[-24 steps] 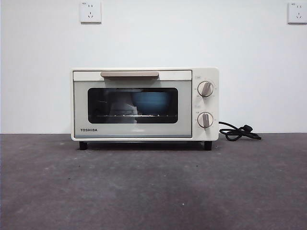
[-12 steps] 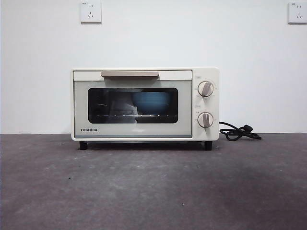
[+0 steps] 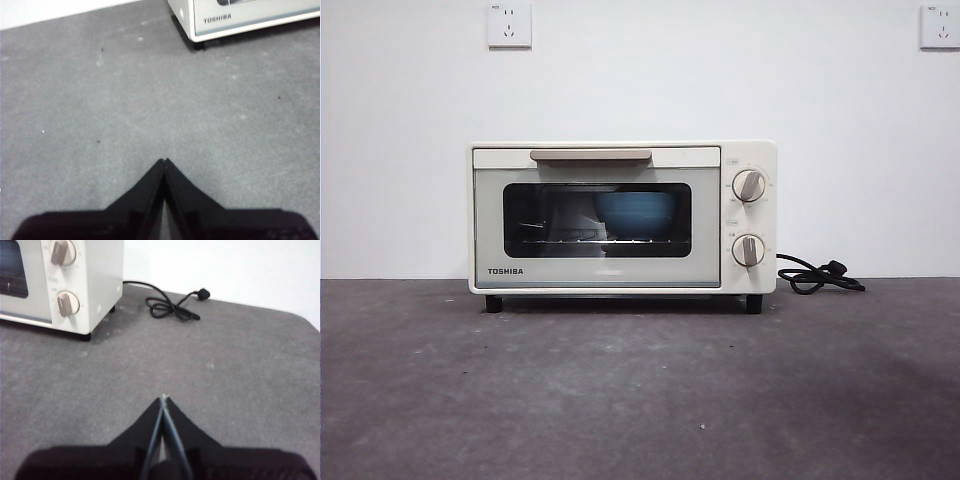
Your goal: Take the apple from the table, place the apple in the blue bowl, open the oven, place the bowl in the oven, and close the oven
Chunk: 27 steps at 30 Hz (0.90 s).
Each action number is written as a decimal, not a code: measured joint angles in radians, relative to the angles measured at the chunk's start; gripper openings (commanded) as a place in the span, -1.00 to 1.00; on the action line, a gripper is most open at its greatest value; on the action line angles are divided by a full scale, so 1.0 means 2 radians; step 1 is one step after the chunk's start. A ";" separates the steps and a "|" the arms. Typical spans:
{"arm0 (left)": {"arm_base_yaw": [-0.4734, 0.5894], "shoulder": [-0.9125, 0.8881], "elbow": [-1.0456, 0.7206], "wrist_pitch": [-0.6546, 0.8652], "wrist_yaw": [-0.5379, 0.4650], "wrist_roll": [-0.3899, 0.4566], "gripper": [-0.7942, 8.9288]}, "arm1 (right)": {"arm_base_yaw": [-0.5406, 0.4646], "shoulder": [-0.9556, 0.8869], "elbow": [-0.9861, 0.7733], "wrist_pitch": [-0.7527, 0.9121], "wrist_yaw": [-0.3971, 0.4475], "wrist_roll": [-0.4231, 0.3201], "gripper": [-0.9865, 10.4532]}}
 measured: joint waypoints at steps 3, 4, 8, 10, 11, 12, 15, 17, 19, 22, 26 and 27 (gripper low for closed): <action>0.000 0.011 0.000 0.000 0.000 0.000 -0.84 | 0.000 -0.018 -0.006 0.003 0.001 0.000 -0.83; 0.000 0.014 0.000 0.000 0.000 0.000 -0.84 | 0.000 -0.023 -0.009 0.004 0.002 0.000 -0.83; 0.000 0.027 0.000 0.004 0.000 0.000 -0.84 | 0.000 -0.043 -0.031 -0.004 0.012 0.010 -0.83; 0.000 0.031 0.000 0.007 0.000 0.000 -0.84 | 0.000 -0.053 -0.033 -0.036 0.020 0.020 -0.83; 0.000 0.033 0.000 0.009 0.000 0.000 -0.84 | 0.000 -0.059 -0.033 -0.050 0.020 0.025 -0.83; 0.000 0.034 0.000 0.010 0.000 0.000 -0.84 | 0.000 -0.063 -0.033 -0.050 0.022 0.029 -0.83; 0.000 0.037 0.000 0.011 0.000 0.000 -0.84 | 0.000 -0.080 -0.033 -0.050 0.024 0.035 -0.83; 0.000 0.038 0.000 0.013 0.000 0.000 -0.84 | 0.000 -0.082 -0.033 -0.050 0.032 0.039 -0.83; 0.000 0.039 0.000 0.013 0.000 0.000 -0.84 | 0.000 -0.082 -0.033 -0.051 0.037 0.043 -0.83; 0.000 0.039 0.000 0.013 0.000 0.000 -0.84 | 0.000 -0.082 -0.033 -0.051 0.042 0.046 -0.83; 0.000 0.039 0.000 0.013 0.000 0.000 -0.84 | 0.000 -0.082 -0.033 -0.051 0.044 0.047 -0.83; 0.000 0.039 0.000 0.013 0.000 0.000 -0.84 | 0.000 -0.082 -0.033 -0.050 0.044 0.047 -0.83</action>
